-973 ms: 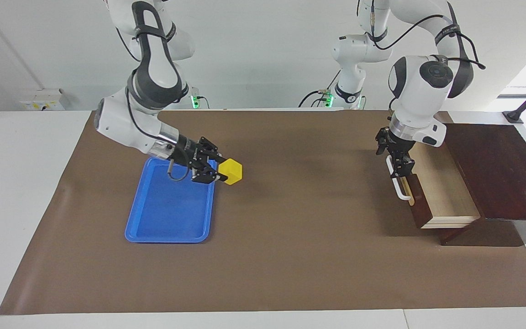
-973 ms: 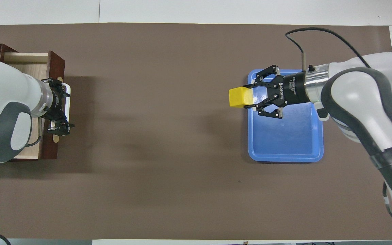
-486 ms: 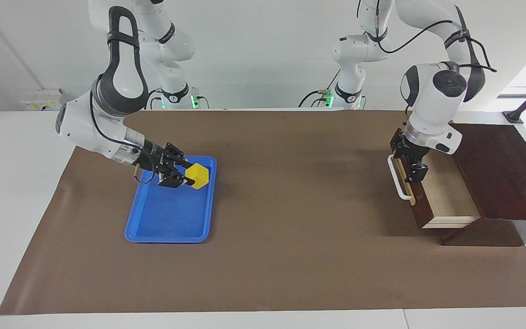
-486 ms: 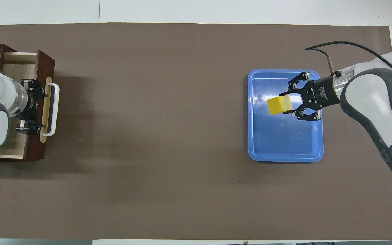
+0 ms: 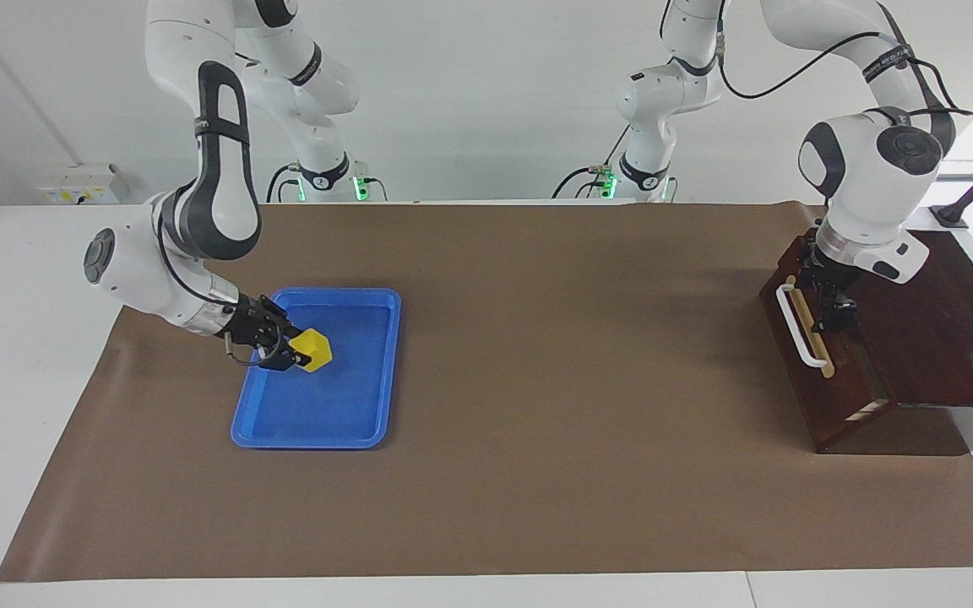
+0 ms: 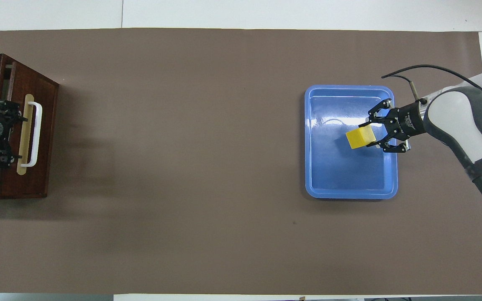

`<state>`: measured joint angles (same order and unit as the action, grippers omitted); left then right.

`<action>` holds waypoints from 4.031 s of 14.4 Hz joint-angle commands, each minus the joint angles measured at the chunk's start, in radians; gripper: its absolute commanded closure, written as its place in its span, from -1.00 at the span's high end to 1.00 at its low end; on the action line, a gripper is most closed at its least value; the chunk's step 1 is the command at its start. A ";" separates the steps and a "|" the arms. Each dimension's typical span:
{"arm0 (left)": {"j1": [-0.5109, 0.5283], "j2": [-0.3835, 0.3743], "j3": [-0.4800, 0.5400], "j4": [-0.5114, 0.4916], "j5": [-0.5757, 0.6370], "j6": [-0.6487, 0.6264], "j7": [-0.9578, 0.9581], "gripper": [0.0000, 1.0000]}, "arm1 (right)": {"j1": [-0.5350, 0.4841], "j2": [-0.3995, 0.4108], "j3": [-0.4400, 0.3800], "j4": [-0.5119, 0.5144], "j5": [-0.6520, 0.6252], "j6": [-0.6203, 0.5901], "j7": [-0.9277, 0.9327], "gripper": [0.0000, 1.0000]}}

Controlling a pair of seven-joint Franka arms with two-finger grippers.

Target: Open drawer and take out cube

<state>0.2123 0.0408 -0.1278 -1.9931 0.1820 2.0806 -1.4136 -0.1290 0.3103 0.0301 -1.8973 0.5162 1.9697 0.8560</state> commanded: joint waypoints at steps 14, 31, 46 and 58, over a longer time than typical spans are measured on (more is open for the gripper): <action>-0.031 -0.056 -0.023 0.037 0.013 -0.175 0.108 1.00 | 0.014 0.026 0.013 -0.019 0.034 0.061 0.103 1.00; -0.156 -0.071 -0.021 0.298 -0.183 -0.631 1.187 1.00 | -0.049 -0.219 -0.004 0.314 -0.255 -0.511 -0.398 1.00; -0.175 -0.053 -0.010 0.306 -0.185 -0.663 1.191 1.00 | -0.029 -0.336 0.019 0.210 -0.591 -0.364 -1.100 1.00; -0.169 -0.065 -0.010 0.296 -0.185 -0.634 1.191 1.00 | -0.040 -0.330 0.014 0.230 -0.513 -0.462 -1.055 1.00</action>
<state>0.0561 -0.0142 -0.1569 -1.6975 0.0080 1.4400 -0.2331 -0.1631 -0.0083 0.0397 -1.6636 -0.0017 1.5357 -0.2175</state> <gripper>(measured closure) 0.000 0.000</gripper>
